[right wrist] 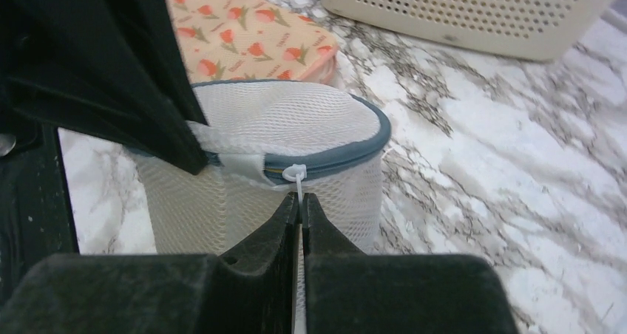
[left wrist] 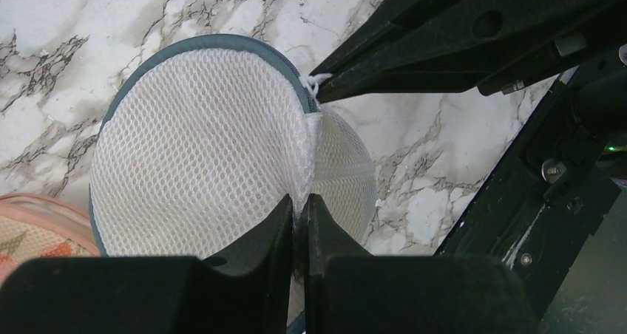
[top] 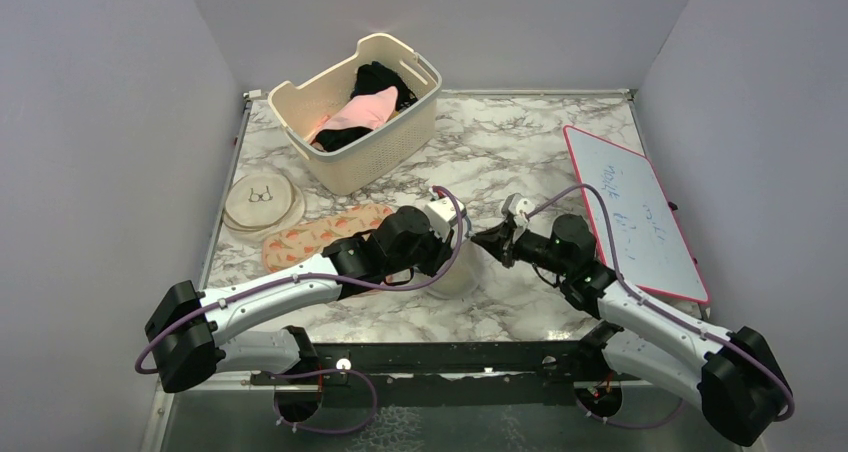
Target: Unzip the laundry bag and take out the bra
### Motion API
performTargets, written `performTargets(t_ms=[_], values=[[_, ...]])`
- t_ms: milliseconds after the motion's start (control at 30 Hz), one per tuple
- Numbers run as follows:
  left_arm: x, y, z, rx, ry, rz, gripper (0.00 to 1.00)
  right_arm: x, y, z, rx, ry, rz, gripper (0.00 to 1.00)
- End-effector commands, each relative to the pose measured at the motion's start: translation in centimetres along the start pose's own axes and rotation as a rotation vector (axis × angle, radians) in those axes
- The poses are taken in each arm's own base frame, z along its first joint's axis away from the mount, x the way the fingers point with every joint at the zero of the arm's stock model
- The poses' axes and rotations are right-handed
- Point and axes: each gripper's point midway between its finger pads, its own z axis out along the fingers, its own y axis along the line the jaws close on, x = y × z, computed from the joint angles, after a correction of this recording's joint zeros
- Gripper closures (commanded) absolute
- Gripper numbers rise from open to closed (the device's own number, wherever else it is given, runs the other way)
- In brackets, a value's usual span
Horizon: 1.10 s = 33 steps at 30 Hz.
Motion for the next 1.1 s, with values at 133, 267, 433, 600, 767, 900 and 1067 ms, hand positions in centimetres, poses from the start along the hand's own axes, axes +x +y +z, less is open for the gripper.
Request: performTargets(t_ms=[133, 267, 433, 600, 767, 900, 1067], values=[[0.0, -0.5, -0.5, 0.028, 0.011, -0.007, 1.0, 0.8, -5.5, -1.8, 0.387, 0.038, 0.202, 0.99], [0.4, -0.6, -0.3, 0.035, 0.023, -0.023, 1.0, 0.7, -5.6, -1.9, 0.397, 0.051, 0.215, 0.99], [0.6, -0.6, -0.2, 0.03, 0.035, -0.024, 1.0, 0.4, -3.4, -1.1, 0.246, 0.076, 0.184, 0.99], [-0.3, -1.0, 0.0, 0.032, 0.055, -0.044, 0.59, 0.1, -0.9, -0.4, 0.097, 0.078, 0.212, 0.99], [-2.7, -1.4, 0.2, 0.006, 0.045, -0.072, 0.43, 0.1, 0.2, -0.4, 0.046, 0.095, 0.247, 0.99], [-3.8, -1.0, 0.6, -0.045, 0.056, -0.099, 0.42, -0.2, -0.5, -0.8, 0.105, 0.101, 0.293, 0.99], [-2.8, -0.8, 1.6, -0.063, 0.095, -0.124, 0.51, -0.7, -0.2, -1.2, 0.107, 0.086, 0.324, 0.99]])
